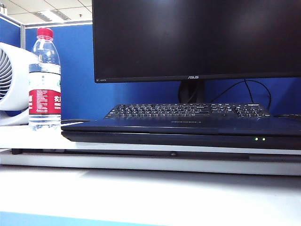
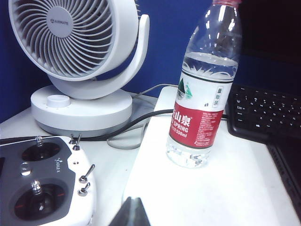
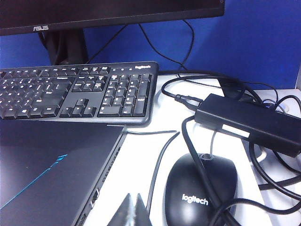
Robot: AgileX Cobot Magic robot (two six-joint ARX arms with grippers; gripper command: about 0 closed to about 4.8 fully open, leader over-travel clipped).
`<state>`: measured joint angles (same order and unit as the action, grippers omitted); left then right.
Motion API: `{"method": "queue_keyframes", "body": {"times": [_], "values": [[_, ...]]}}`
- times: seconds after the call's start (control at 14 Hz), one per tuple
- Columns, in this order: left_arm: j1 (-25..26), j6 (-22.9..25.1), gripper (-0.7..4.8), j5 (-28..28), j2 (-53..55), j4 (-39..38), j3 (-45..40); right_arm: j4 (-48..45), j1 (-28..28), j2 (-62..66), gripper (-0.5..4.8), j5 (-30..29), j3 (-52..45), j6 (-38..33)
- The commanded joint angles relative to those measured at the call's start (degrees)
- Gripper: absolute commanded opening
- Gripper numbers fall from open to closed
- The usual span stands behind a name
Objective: Close the lid of the black laptop.
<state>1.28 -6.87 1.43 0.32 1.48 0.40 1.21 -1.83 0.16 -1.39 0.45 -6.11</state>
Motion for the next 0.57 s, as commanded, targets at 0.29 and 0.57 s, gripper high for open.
{"method": "queue_keyframes", "body": {"times": [0.29,0.57], "values": [[0.0,0.5,-0.05,0.1,-0.1,0.7,0.0,0.1,0.0,-0.1,-0.01,-0.1,-0.4,-0.1],[0.0,0.5,-0.05,0.1,-0.1,0.7,0.0,0.1,0.1,-0.1,-0.01,-0.1,-0.4,-0.1]]}}
